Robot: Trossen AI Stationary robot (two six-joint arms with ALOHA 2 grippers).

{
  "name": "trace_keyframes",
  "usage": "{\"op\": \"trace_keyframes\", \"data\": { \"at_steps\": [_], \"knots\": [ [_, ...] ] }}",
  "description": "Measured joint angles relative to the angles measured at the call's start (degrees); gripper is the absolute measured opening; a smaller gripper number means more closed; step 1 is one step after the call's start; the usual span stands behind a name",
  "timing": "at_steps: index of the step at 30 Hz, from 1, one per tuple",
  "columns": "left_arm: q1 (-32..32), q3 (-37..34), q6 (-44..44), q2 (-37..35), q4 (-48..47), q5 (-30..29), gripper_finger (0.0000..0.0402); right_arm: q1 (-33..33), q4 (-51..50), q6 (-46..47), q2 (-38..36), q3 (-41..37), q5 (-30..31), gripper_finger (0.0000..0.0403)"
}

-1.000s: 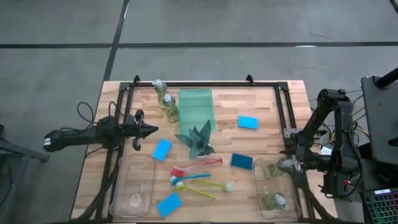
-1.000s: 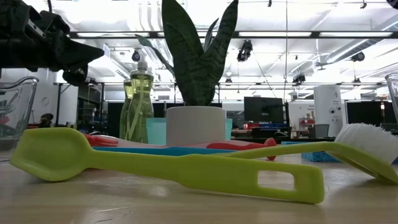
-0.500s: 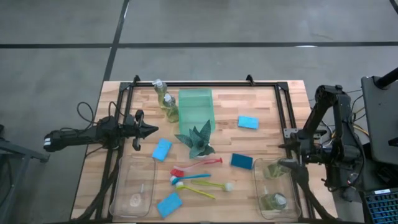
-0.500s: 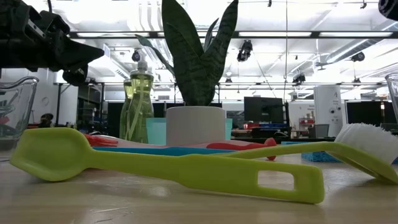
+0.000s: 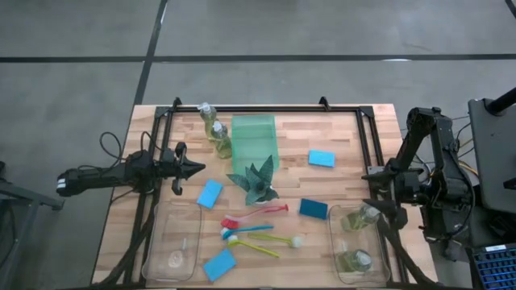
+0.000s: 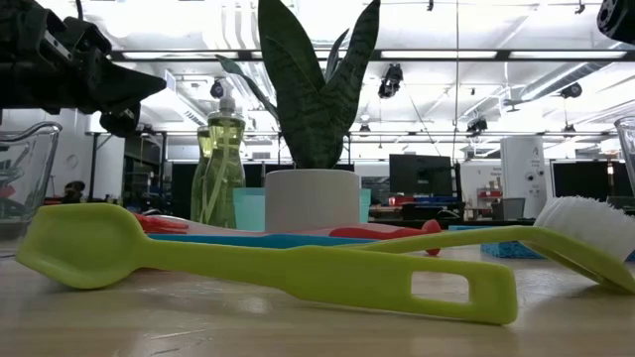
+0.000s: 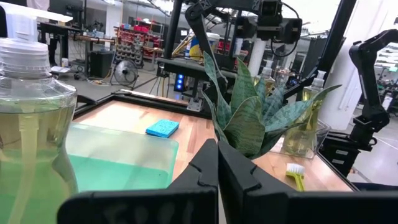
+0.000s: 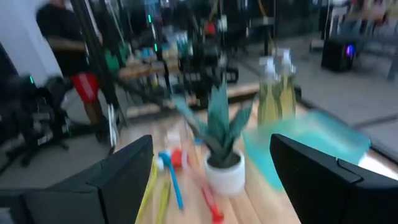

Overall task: Pick & Place Kitchen Sink Supplies
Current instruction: Put the yellow soap dispenser into the right transparent bin

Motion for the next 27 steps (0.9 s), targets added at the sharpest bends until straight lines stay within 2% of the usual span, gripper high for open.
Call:
{"op": "trace_keyframes", "data": {
  "at_steps": [4, 8, 16, 27],
  "knots": [
    [0.02, 0.02, 0.0, 0.0, -0.02, 0.0, 0.0, 0.0, 0.2, -1.2, -0.14, 0.0, 5.66, 0.0324],
    [0.0, 0.02, 0.0, -0.02, -0.02, 0.0, 0.0, -1.46, 1.88, -2.05, -0.68, 0.0, 6.11, 0.0316],
    [0.0, 0.02, 0.0, 0.0, -0.02, 0.0, 0.0, -5.27, 3.02, -10.05, -1.15, 3.3, 6.22, 0.0296],
    [0.02, 0.0, 0.0, 0.0, 0.0, 0.0, 0.0, -17.93, 3.01, -12.49, -1.43, 4.47, 6.25, 0.0277]
  ]
}}
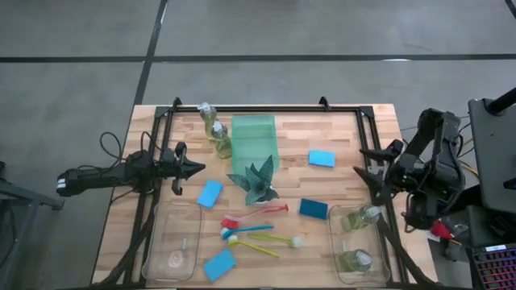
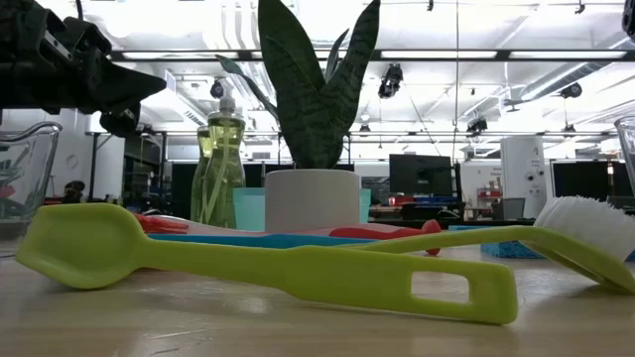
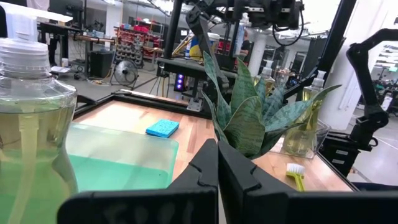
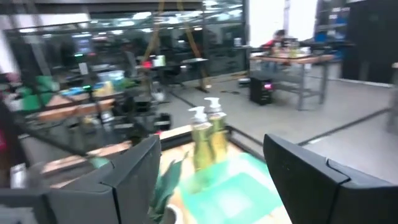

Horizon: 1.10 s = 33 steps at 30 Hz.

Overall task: Pick & Place Kitchen Sink Supplies
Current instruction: Put the yellow soap dispenser into the right transparent bin

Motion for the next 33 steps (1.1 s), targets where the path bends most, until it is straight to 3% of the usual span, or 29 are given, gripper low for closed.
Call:
{"op": "trace_keyframes", "data": {
  "at_steps": [15, 22, 33],
  "knots": [
    [-0.02, 0.02, 0.0, 0.0, -0.02, 0.0, 0.0, -14.19, 4.83, -4.25, 4.6, -0.76, -0.02, 0.0236],
    [-0.02, 0.0, 0.0, -0.02, -0.02, 0.0, 0.0, -15.21, 5.95, -7.28, 7.9, 2.03, -0.73, 0.0218],
    [-0.01, 0.0, 0.0, 0.0, -0.04, 0.0, 0.0, -14.7, 8.11, -12.57, 14.78, 19.14, -18.23, 0.019]
  ]
}}
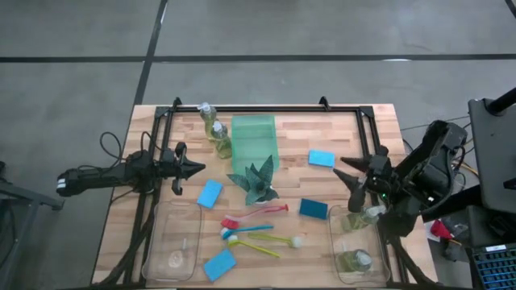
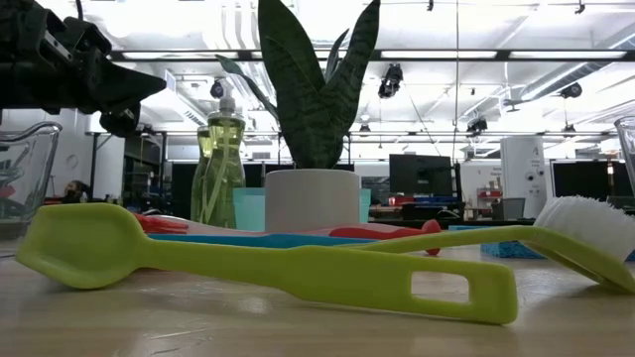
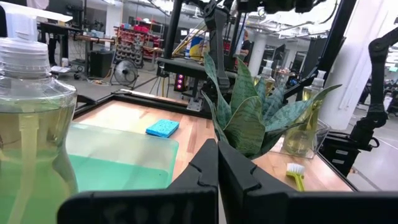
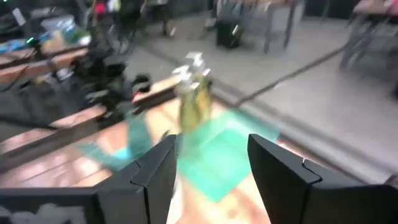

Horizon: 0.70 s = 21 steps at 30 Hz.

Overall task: Pick & Place Kitchen Sink Supplies
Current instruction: Put the yellow soap dispenser into the right transparent bin

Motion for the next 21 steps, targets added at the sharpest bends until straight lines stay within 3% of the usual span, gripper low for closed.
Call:
{"op": "trace_keyframes", "data": {
  "at_steps": [6, 11, 17, 19, 21],
  "knots": [
    [0.01, 0.01, 0.0, 0.01, 0.0, 0.0, 0.0, 0.02, 0.34, 2.76, 2.49, 9.39, -14.65, 0.0181],
    [-0.01, 0.01, 0.0, 0.0, 0.0, 0.0, 0.0, 0.0, 1.07, 6.27, 3.75, 12.21, -18.14, 0.0189],
    [0.02, 0.01, 0.0, 0.0, 0.02, 0.0, 0.0, -0.05, 1.07, 8.02, 7.01, 12.01, -19.97, 0.0248],
    [0.0, 0.02, 0.0, -0.01, 0.0, 0.0, 0.0, -0.58, 0.47, 9.53, 8.23, 11.99, -23.57, 0.0271],
    [0.02, 0.02, 0.0, -0.01, 0.02, 0.0, 0.0, -1.25, -0.43, 9.82, 8.57, 11.99, -31.09, 0.0287]
  ]
}}
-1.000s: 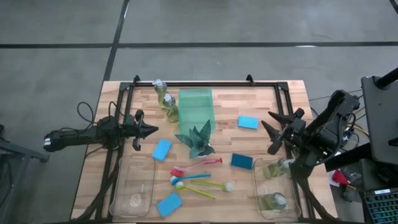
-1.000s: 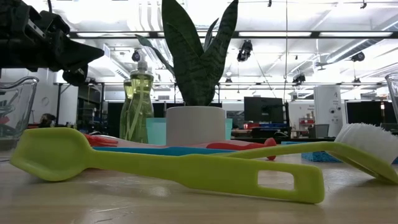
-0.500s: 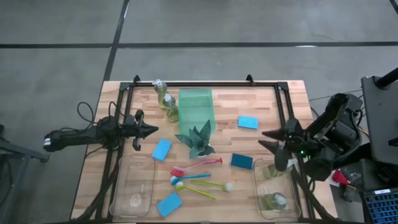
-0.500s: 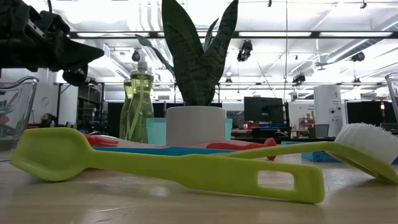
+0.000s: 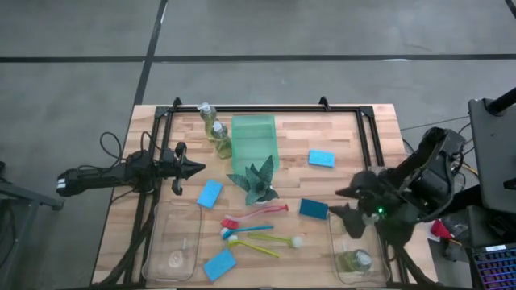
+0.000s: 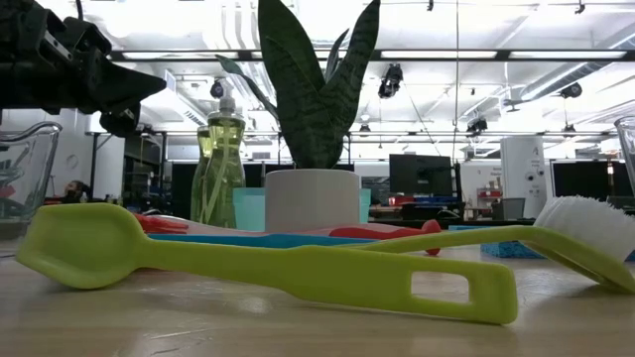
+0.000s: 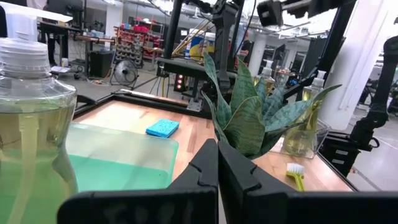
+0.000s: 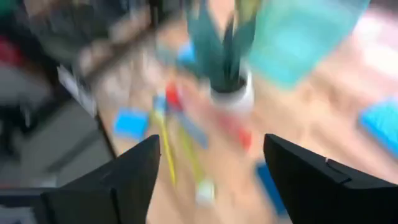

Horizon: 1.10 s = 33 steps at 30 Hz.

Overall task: Pick & Place Kitchen Sink Supplies
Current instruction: Put the yellow soap dispenser into the right transparent bin

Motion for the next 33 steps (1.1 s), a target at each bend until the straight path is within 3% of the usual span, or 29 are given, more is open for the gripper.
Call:
{"op": "trace_keyframes", "data": {
  "at_steps": [6, 13, 18, 33],
  "knots": [
    [0.0, -0.01, 0.0, 0.02, 0.0, 0.0, 0.0, -0.78, -12.07, 7.7, -0.04, 0.85, -21.06, 0.029],
    [-0.02, 0.0, 0.0, 0.0, -0.02, 0.0, 0.0, -2.95, -11.48, 9.77, -1.05, 1.84, -35.82, 0.0269],
    [-0.02, -0.02, 0.01, 0.0, -0.13, 0.0, 0.0, -4.2, -11.64, 6.96, -1.38, 1.86, -38.94, 0.0265],
    [-0.01, -0.02, 0.0, 0.0, -0.09, 0.0, 0.0, -6.67, -11.57, -16.21, -1.94, -1.01, -38.22, 0.0265]
  ]
}}
